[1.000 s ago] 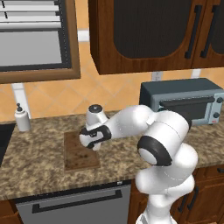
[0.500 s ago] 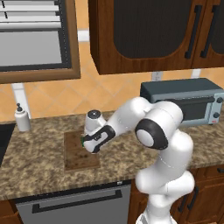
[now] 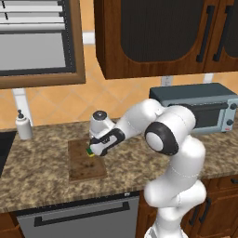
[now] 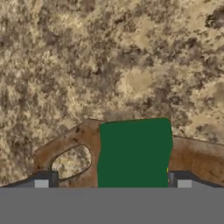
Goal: Pick up the sponge from the counter and clean the cutting board by briefly scrubbing or pressing down on the cutting board. Once finished, release the sponge.
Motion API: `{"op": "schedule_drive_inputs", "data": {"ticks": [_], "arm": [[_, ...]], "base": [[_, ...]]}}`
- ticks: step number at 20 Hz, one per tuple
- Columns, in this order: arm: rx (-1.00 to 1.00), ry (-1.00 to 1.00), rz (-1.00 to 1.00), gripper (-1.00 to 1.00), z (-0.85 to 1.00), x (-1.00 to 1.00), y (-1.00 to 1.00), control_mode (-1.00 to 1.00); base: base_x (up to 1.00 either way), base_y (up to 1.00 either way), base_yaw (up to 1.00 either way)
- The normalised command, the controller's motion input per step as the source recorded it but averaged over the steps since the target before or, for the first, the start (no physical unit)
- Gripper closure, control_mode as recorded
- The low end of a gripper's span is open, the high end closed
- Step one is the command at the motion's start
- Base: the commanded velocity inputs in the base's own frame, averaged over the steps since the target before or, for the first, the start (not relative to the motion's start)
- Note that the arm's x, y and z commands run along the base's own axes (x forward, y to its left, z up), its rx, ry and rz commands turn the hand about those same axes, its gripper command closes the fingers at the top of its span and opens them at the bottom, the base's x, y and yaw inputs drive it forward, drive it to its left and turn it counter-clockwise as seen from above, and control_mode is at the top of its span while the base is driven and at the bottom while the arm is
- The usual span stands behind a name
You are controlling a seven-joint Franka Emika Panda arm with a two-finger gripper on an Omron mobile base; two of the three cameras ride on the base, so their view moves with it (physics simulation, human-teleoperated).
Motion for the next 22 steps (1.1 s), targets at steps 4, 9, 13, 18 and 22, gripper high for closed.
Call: {"op": "schedule_drive_inputs", "data": {"ticks": [4,9,13,18,22], "arm": [[0.02,-0.12,0.0,-1.0,0.94,-0.35,-0.01,-1.0],[0.11,-0.2,0.0,-1.0,1.0,-0.52,-0.47,-1.0],[0.14,-0.12,0.0,-1.0,0.9,-0.83,-0.87,-1.0],[0.17,-0.12,0.0,-1.0,0.8,-0.98,-0.99,-1.0],[0.23,-0.12,-0.02,-1.0,0.93,-0.82,-1.0,-1.0]], "base": [[0.0,0.0,0.0],[0.0,0.0,0.0],[0.0,0.0,0.0],[0.0,0.0,0.0],[0.0,0.0,0.0]]}}
